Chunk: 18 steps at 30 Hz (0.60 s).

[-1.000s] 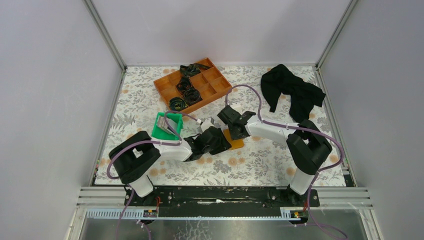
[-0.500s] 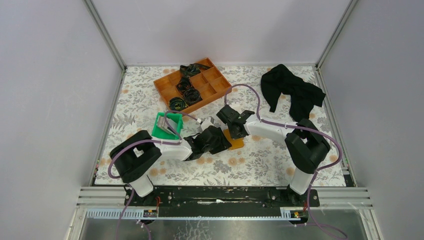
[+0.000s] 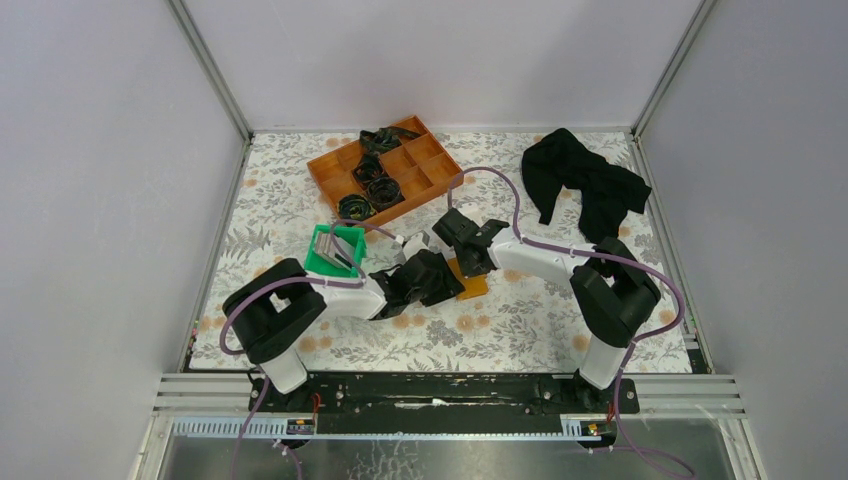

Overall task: Put the credit cards into the card holder
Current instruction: Close the card holder at the center of the board.

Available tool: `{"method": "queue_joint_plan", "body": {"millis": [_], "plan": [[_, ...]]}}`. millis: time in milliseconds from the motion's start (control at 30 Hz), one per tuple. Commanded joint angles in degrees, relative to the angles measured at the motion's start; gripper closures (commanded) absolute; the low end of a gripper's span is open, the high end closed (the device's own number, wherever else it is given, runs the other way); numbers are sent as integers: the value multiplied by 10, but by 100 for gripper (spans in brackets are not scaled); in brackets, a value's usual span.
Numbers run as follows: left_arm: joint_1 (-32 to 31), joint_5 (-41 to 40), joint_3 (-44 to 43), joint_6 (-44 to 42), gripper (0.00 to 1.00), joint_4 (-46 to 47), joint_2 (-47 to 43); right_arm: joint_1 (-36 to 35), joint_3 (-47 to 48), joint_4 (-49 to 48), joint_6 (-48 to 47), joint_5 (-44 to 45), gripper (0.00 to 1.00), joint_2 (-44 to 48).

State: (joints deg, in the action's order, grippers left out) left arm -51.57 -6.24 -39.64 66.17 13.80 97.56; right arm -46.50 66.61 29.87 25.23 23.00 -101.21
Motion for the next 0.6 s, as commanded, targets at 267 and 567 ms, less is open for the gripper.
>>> {"method": "queue_joint_plan", "body": {"millis": [267, 567], "plan": [[7, -13, 36, -46, 47, -173, 88, -12, 41, 2, -10, -6, 100, -12], [10, -9, 33, -49, 47, -171, 102, -18, 43, 0, -12, -17, 100, -25]]}}
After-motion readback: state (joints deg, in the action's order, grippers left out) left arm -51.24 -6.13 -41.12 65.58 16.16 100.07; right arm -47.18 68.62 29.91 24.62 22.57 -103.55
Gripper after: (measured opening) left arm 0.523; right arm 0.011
